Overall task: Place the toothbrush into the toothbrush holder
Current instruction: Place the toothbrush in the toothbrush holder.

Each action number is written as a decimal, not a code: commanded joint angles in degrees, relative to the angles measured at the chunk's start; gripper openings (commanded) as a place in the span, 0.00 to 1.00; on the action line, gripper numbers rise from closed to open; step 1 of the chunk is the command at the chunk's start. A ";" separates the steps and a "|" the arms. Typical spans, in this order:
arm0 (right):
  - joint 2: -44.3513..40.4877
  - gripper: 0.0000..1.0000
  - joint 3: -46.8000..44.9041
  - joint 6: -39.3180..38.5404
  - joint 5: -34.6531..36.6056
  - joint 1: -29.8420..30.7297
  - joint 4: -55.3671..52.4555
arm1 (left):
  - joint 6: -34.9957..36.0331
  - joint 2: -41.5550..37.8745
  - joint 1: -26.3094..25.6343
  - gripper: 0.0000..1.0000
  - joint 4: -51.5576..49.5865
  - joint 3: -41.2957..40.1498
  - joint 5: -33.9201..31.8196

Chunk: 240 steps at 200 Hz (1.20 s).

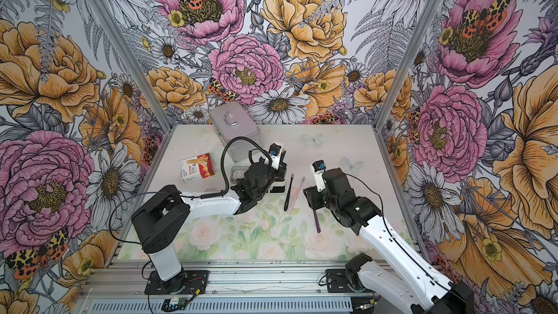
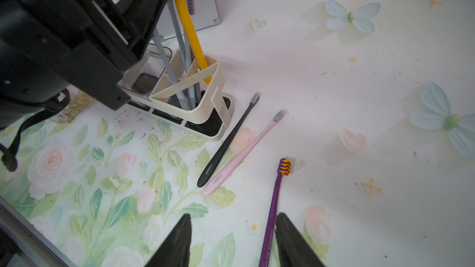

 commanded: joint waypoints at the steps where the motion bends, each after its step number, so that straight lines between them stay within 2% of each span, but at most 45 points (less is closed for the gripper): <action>1: -0.43 0.54 -0.05 -0.57 0.14 -0.40 0.11 | -1.78 2.90 0.55 0.00 -1.42 0.52 -0.43; 72: -0.44 0.54 -0.16 -0.59 0.76 -0.66 -0.02 | -2.70 3.14 0.82 0.00 -2.17 0.70 0.51; 84: -0.44 0.54 -0.17 -0.64 0.85 -0.73 0.05 | -2.57 2.85 0.86 0.04 -2.15 0.62 0.93; 110: -0.27 0.54 -0.16 -0.59 1.10 -0.85 0.08 | -2.11 2.30 0.52 0.07 -2.07 0.37 1.40; 161: -0.07 0.54 -0.22 -0.50 1.17 -1.22 0.03 | -0.63 2.01 -0.74 0.27 -1.75 0.06 1.31; 230: -0.26 0.54 -0.43 -0.22 1.11 -1.67 -0.02 | -0.01 1.92 -1.64 0.37 -1.59 0.24 0.78; 240: -0.28 0.54 -0.35 -0.23 1.11 -1.69 -0.03 | 0.10 -0.19 -1.69 0.39 -1.54 0.21 0.65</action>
